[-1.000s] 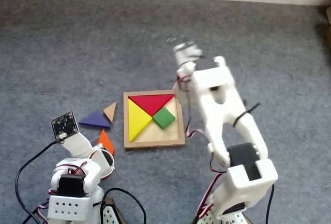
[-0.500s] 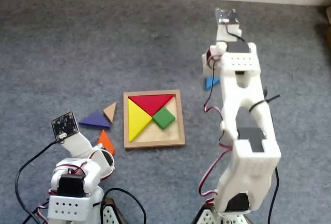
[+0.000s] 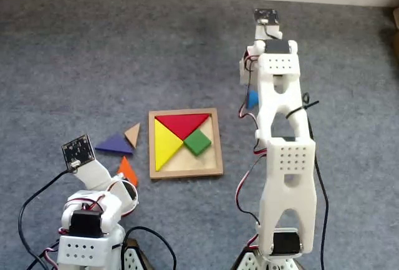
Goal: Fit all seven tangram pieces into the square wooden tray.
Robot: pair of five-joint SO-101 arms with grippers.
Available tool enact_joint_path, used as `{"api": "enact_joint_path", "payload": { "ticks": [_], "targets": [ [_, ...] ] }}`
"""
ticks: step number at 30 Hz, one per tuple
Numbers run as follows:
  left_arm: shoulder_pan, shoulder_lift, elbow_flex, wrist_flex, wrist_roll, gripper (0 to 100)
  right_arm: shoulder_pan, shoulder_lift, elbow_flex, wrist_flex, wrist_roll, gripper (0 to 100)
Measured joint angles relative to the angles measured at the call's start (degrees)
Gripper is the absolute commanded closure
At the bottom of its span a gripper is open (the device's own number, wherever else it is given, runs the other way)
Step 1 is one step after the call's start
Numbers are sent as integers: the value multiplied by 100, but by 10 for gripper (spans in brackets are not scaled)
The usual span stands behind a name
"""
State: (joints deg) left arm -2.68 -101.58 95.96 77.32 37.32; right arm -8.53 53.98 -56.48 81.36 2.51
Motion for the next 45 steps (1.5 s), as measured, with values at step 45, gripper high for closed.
{"api": "enact_joint_path", "payload": {
  "ticks": [45],
  "targets": [
    [0, 0, 0, 0, 0, 994, 44, 1231, -1521, 1530, -1433, 913]
  ]
}}
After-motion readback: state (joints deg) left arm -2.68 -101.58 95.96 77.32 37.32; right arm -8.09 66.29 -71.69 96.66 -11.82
